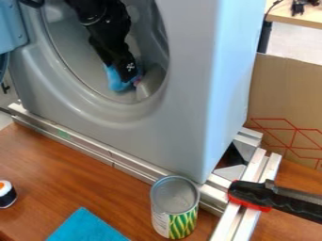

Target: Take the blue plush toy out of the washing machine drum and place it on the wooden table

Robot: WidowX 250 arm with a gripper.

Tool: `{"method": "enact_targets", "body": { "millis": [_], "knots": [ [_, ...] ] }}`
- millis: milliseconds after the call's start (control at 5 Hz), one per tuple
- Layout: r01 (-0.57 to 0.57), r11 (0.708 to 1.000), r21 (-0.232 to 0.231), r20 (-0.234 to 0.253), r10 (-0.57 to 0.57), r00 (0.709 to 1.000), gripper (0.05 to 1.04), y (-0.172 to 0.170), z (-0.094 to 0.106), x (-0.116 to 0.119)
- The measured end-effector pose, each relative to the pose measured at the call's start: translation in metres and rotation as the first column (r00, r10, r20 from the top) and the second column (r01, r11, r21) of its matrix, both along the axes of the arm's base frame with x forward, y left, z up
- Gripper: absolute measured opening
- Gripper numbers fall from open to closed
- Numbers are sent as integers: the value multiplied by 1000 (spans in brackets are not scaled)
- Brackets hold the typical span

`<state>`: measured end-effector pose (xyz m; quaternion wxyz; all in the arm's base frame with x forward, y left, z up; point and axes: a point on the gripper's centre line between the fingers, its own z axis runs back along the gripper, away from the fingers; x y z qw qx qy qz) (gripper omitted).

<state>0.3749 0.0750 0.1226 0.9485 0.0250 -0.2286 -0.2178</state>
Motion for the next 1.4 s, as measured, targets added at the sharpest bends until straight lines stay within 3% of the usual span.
{"method": "enact_targets", "body": {
  "millis": [400, 800, 1000, 1200, 1400],
  "knots": [
    [-19, 999, -32, 11, 19, 1000, 961, -16, -1, 14],
    [-88, 996, -12, 10, 88, 996, 376, -8, -6, 15],
    [-105, 994, -22, 0, 105, 994, 213, -9, -14, 9],
    [-150, 989, -5, -17, 150, 989, 155, -7, -9, -10],
    [-280, 959, 37, -18, 281, 960, 138, 8, 1, -49]
  ]
}}
